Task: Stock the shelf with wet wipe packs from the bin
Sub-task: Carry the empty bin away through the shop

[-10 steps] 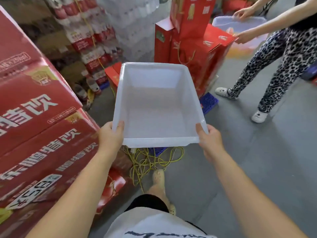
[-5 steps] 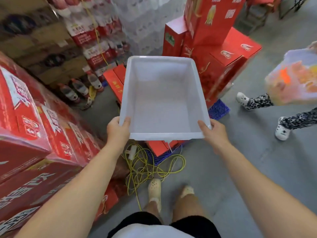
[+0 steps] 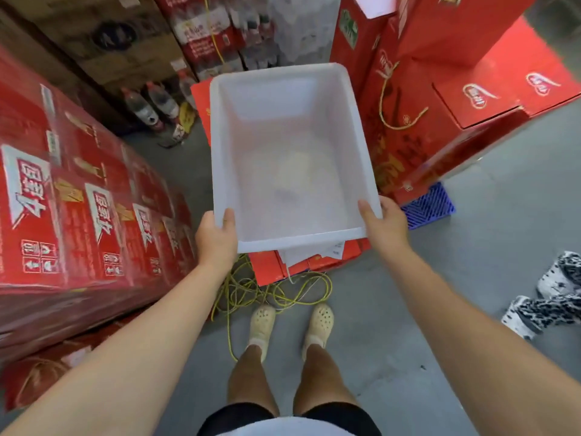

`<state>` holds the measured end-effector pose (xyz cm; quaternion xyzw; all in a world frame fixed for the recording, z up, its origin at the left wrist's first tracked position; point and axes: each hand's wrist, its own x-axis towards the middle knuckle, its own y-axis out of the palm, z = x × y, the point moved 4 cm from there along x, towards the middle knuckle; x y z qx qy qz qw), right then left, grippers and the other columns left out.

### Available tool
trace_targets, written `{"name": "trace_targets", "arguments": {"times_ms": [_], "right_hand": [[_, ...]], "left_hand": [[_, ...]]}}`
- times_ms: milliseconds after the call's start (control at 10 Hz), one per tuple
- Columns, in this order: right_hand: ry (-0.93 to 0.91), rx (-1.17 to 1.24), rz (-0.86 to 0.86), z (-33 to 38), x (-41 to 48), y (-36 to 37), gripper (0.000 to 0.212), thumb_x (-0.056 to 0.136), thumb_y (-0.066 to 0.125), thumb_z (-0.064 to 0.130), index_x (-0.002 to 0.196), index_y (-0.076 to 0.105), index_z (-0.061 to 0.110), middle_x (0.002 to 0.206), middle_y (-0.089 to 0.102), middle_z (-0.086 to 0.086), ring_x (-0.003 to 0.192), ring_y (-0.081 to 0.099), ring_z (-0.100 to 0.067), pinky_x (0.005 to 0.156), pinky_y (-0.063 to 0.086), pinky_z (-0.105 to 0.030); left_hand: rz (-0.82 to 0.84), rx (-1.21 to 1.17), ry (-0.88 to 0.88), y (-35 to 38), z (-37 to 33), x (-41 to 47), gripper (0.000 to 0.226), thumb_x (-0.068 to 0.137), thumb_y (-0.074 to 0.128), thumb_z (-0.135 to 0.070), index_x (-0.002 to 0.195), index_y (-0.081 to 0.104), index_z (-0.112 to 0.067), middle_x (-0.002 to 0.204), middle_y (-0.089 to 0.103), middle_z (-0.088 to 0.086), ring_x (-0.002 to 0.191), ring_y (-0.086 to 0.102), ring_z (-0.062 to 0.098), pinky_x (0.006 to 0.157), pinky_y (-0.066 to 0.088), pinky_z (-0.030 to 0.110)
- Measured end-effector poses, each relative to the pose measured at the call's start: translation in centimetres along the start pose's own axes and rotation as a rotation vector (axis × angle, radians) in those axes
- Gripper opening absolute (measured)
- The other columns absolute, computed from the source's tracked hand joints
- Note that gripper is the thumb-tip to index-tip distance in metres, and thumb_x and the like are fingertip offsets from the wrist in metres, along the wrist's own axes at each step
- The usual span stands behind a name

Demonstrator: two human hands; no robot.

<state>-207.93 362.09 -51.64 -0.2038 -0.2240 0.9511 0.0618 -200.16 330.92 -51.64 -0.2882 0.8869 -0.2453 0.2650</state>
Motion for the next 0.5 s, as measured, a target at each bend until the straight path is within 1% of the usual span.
{"name": "trace_targets", "arguments": {"times_ms": [100,200,300,400,500], "right_hand": [[-0.001,-0.008,0.042,0.1,0.8,-0.1,0.036,0.093,0.069,0.027,0.125,0.061,0.012,0.109,0.063,0.003,0.098,0.06,-0.013,0.084,0.045,-0.026],[0.011,-0.031,0.096,-0.1,1.3,-0.2,0.041,0.091,0.072,0.03,0.126,0.059,0.015,0.111,0.063,0.003,0.101,0.061,-0.014,0.087,0.048,-0.03],[0.023,-0.065,0.126,0.1,1.4,-0.2,0.042,0.09,0.073,0.032,0.126,0.058,0.018,0.11,0.062,0.006,0.1,0.059,-0.014,0.083,0.045,-0.028],[0.017,-0.099,0.109,0.7,1.5,-0.1,0.047,0.089,0.073,0.035,0.129,0.055,0.017,0.115,0.062,0.004,0.099,0.057,-0.013,0.083,0.041,-0.026],[0.024,-0.123,0.084,1.0,1.6,-0.4,0.061,0.088,0.073,0.041,0.137,0.049,0.013,0.126,0.061,-0.001,0.106,0.057,-0.017,0.09,0.045,-0.031]], "left_hand": [[0.007,0.049,-0.04,0.6,0.5,-0.4,0.035,0.098,0.057,-0.041,0.106,0.058,-0.007,0.096,0.063,0.003,0.086,0.058,0.023,0.071,0.038,0.028],[0.063,0.022,-0.096,1.1,0.4,-0.8,0.044,0.096,0.062,-0.039,0.129,0.052,-0.01,0.118,0.063,0.002,0.1,0.057,0.017,0.082,0.041,0.028],[0.103,0.02,-0.128,1.4,-0.2,-1.3,0.057,0.096,0.063,-0.039,0.141,0.043,-0.011,0.133,0.057,0.002,0.115,0.054,0.019,0.09,0.038,0.026],[0.128,0.025,-0.158,1.6,0.0,-1.0,0.075,0.094,0.063,-0.045,0.152,0.029,-0.011,0.15,0.044,0.004,0.137,0.044,0.023,0.104,0.036,0.03],[0.133,0.107,-0.185,1.2,0.0,-0.5,0.094,0.089,0.062,-0.058,0.158,0.014,-0.016,0.163,0.025,0.008,0.148,0.028,0.028,0.118,0.029,0.046]]}}
